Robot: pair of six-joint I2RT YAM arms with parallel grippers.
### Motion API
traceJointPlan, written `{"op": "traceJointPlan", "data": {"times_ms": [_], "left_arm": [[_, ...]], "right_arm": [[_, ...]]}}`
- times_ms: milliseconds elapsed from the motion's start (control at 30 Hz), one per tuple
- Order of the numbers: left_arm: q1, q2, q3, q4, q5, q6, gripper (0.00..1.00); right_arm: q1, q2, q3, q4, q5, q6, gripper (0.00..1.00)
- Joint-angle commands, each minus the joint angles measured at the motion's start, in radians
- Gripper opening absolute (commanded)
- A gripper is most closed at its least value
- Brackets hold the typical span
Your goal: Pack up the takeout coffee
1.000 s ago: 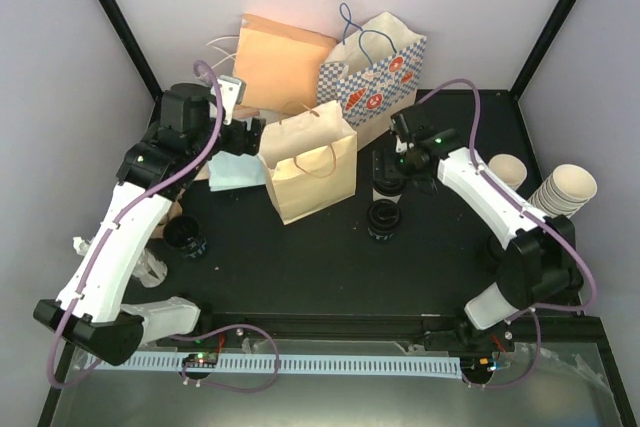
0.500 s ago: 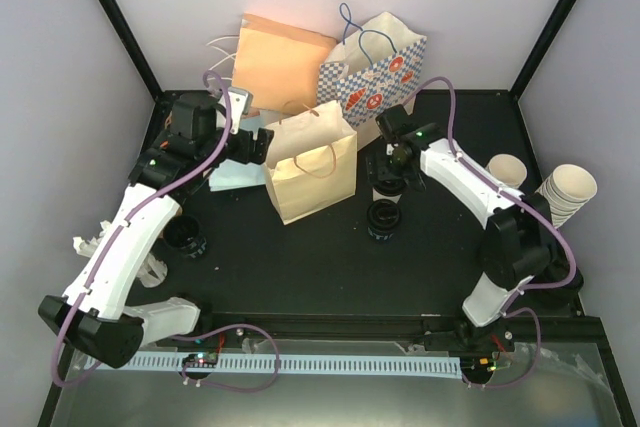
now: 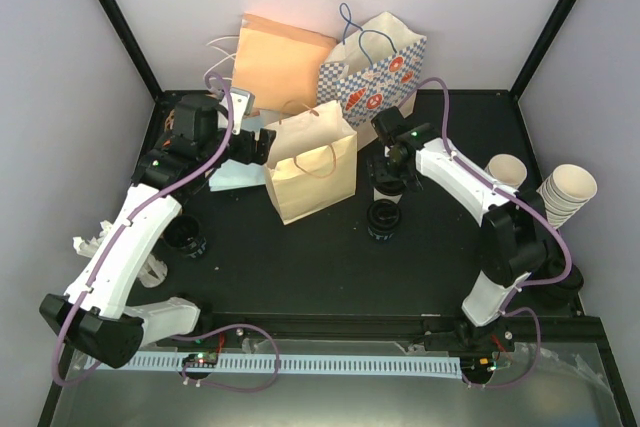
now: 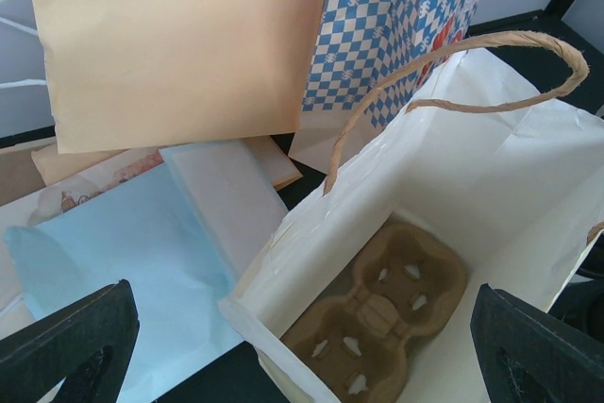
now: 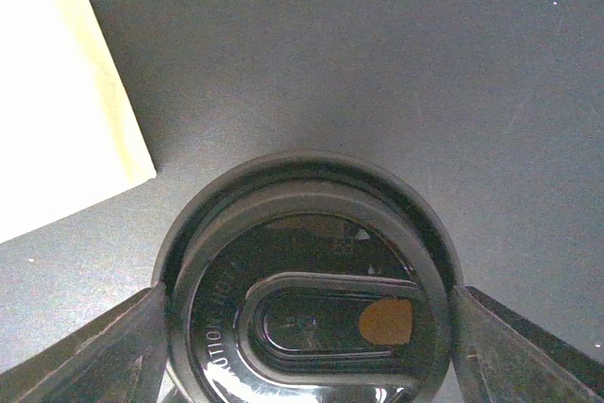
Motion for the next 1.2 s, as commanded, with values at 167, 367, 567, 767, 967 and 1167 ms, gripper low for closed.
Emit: {"op": "traceJointPlan", "data": {"times_ms": [167, 367, 567, 767, 967, 1167], "left_arm": [[0.005, -0.025, -0.012, 0.040, 0.012, 0.003, 0.99], [0.005, -0.026, -0.015, 0.043, 0.012, 0.002, 0.99], [0.005, -0.022, -0.019, 0.044, 0.015, 0.002, 0.99], [0.005, -0.020, -0.022, 0.046, 0.016, 0.003, 0.99], [0.005, -0.019, -0.028, 0.057, 0.013, 0.011, 0.99], [0.005, -0.013, -0.028, 0.096, 0.065, 0.067, 0.99]], "right_arm": [[0.005, 0.022, 0.027, -0.008, 0.004, -0.008, 0.82], [0.006, 0.020, 0.030, -0.008, -0.003, -0.008, 0.83], [0.006, 0.023, 0.032, -0.011, -0.006, -0.006, 0.83], [0.006, 0.026, 0.039, -0.013, -0.015, -0.013, 0.76], [0.006, -0.029, 0.056, -0.020, -0.015, -0.024, 0.75], [0.006, -0.127, 0.075, -0.029, -0.003, -0.052, 0.75]]}}
